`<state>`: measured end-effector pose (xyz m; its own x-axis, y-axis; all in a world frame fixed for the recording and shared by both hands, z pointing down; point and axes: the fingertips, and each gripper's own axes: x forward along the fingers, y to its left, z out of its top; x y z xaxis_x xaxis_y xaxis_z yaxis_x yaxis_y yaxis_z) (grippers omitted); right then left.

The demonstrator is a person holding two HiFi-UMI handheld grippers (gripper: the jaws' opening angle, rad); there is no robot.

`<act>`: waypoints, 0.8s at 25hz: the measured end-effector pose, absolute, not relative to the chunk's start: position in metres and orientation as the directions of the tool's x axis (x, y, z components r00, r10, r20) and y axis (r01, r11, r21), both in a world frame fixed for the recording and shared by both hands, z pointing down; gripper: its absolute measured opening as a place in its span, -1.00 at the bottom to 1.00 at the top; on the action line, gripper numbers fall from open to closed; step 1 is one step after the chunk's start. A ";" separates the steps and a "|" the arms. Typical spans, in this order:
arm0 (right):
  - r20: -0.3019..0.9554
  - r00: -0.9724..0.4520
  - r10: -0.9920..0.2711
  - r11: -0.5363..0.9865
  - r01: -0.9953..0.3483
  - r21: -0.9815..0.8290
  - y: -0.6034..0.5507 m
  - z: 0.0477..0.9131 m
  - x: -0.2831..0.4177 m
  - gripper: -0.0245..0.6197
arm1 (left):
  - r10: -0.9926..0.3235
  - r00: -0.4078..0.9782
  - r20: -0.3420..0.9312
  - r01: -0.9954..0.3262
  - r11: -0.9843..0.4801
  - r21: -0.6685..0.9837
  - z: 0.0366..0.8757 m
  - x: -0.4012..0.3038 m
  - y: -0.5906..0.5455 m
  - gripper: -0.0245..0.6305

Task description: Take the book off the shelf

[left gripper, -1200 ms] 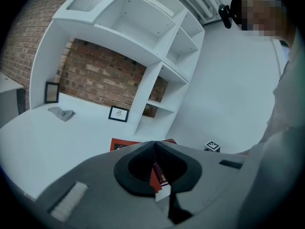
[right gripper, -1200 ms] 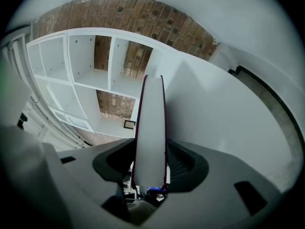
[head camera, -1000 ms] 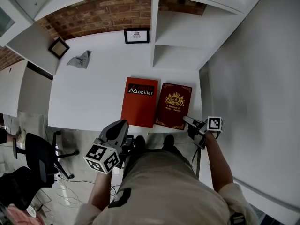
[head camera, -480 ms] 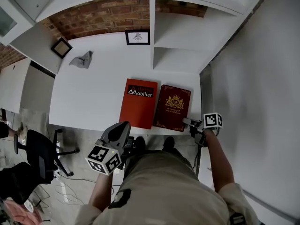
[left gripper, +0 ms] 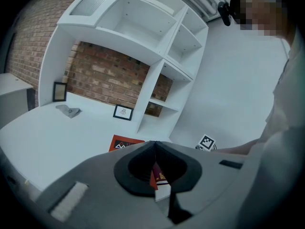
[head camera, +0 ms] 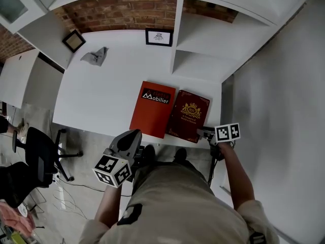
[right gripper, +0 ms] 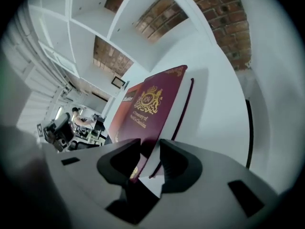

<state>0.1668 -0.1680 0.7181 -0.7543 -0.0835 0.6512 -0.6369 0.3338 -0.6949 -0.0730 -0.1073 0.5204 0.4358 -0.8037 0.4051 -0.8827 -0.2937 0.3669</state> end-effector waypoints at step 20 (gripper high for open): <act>0.798 -0.597 -0.077 0.599 -0.668 -0.442 -0.177 0.713 0.160 -0.50 | -0.809 0.456 0.372 -0.868 -0.313 0.384 0.520 -0.114 -0.102 -0.91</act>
